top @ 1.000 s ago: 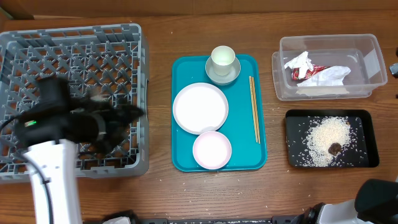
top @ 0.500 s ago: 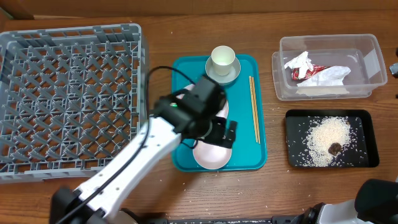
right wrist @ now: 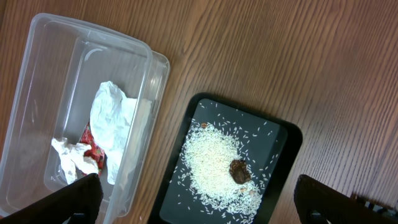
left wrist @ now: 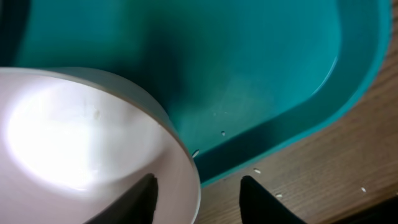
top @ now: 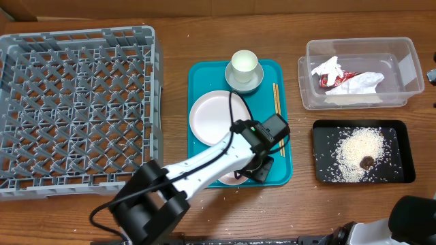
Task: Sort waste into correct bins and load items into the dishwasher
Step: 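Reach the left gripper to the pink bowl and grasp its rim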
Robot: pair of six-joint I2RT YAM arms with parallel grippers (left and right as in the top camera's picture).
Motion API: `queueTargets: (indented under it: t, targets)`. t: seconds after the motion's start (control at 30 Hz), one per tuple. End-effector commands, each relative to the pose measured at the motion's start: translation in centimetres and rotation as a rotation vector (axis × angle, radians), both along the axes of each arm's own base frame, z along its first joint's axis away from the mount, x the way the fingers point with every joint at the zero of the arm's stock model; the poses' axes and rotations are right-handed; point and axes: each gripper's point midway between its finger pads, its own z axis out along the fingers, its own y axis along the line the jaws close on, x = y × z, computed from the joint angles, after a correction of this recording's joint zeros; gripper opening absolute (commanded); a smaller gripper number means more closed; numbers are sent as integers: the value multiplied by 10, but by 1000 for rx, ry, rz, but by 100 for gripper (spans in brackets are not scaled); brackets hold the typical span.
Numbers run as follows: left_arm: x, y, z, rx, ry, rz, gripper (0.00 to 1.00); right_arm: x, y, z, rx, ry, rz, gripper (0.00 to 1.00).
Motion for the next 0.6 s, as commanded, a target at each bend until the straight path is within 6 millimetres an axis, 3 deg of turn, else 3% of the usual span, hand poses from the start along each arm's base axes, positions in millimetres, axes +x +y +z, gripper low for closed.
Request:
queueTargets:
  t: [0.0, 0.13, 0.27, 0.43, 0.57]
  targets:
    - [3, 1, -11, 44, -7, 31, 35, 1, -3, 7, -21, -15, -2, 100]
    - [5, 0, -9, 39, -11, 35, 16, 1, -3, 7, -21, -15, -2, 100]
    - [5, 0, -9, 37, -7, 36, 4, 1, -3, 7, -21, -15, -2, 100]
    - [0, -3, -1, 24, 27, 35, 4, 1, -3, 7, -21, -15, -2, 100]
    - [16, -21, 42, -42, 17, 51, 4, 1, -3, 7, -21, -15, -2, 100]
